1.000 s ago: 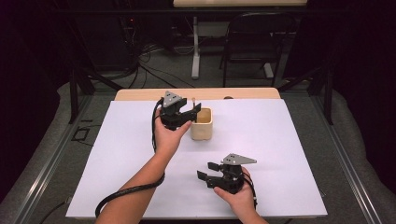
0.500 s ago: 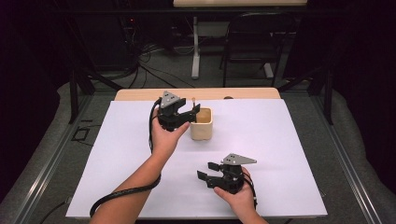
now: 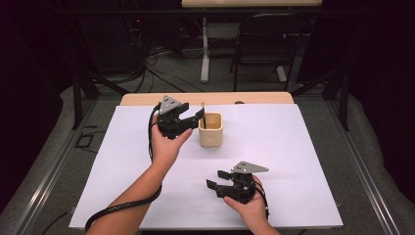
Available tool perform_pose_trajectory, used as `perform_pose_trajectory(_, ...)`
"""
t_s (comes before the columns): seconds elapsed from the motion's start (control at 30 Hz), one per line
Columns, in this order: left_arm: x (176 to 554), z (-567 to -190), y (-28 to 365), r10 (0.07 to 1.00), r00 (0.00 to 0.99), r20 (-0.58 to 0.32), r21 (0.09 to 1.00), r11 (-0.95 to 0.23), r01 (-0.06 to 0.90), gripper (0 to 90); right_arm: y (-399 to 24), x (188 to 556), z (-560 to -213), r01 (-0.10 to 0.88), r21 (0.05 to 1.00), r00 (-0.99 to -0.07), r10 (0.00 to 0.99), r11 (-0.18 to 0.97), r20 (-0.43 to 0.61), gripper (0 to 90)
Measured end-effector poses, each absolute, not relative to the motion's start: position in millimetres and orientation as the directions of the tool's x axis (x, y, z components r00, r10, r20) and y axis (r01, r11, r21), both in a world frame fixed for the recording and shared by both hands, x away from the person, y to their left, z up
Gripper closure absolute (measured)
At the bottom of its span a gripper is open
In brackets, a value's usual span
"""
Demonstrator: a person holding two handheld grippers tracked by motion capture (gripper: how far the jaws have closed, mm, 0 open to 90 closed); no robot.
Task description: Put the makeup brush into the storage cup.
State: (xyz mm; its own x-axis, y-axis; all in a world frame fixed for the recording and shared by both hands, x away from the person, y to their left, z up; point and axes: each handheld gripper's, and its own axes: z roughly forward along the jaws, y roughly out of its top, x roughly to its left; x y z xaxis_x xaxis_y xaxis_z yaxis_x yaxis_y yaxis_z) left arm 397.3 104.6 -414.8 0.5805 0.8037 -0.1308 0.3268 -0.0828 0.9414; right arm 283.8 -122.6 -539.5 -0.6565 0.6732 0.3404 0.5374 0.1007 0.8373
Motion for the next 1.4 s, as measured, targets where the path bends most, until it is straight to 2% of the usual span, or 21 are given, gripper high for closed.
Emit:
perform_pose_trajectory(0.97, 361, -414, 159, 0.814, 0.564, -0.140, 0.941, -0.067, 0.331, 38.4, -121, 285, -541, 0.525, 0.845, -0.660, 0.673, 0.095, 0.334, 39.7)
perform_pose_trajectory(1.4, 347, -429, 179, 0.816, 0.554, -0.163, 0.939, -0.044, 0.342, 38.4, -120, 284, -541, 0.533, 0.840, -0.655, 0.677, 0.099, 0.336, 39.7)
